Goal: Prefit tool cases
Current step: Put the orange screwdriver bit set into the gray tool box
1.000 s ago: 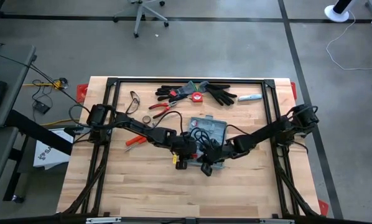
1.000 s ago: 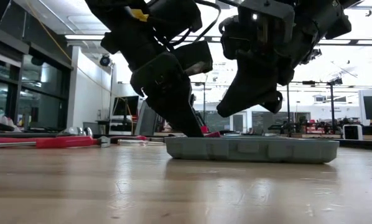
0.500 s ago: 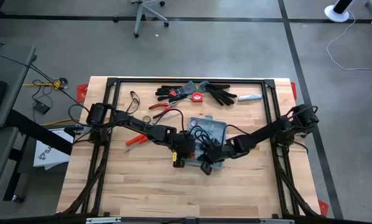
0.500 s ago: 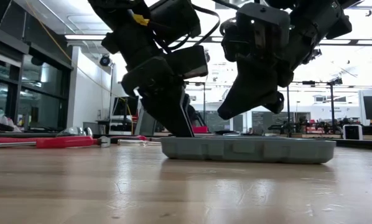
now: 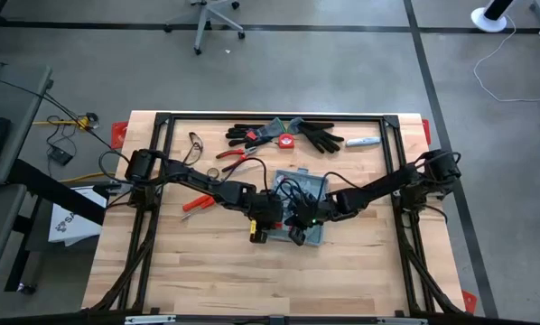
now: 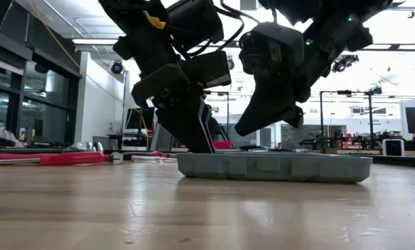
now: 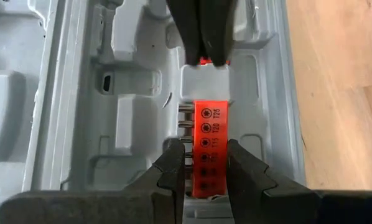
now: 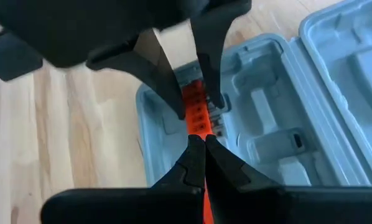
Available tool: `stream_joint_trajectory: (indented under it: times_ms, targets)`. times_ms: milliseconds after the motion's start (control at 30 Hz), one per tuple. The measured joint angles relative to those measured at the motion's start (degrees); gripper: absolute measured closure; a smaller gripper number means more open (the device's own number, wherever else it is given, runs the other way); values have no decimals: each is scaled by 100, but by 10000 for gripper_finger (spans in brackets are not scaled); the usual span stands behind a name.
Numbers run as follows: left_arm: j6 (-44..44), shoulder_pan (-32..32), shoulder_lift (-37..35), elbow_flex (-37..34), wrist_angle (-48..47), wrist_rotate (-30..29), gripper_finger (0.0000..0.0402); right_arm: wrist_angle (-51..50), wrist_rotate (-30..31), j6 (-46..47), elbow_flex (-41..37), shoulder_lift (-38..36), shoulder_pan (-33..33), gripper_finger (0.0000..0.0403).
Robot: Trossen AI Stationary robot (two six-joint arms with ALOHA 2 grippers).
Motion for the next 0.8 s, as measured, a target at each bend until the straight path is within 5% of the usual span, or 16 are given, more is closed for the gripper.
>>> stream_joint_trajectory:
  times_ms: [800]
  targets:
    - [37,0,2,-34,-117,-1,330,720,-223,-143,50,587,-286,403]
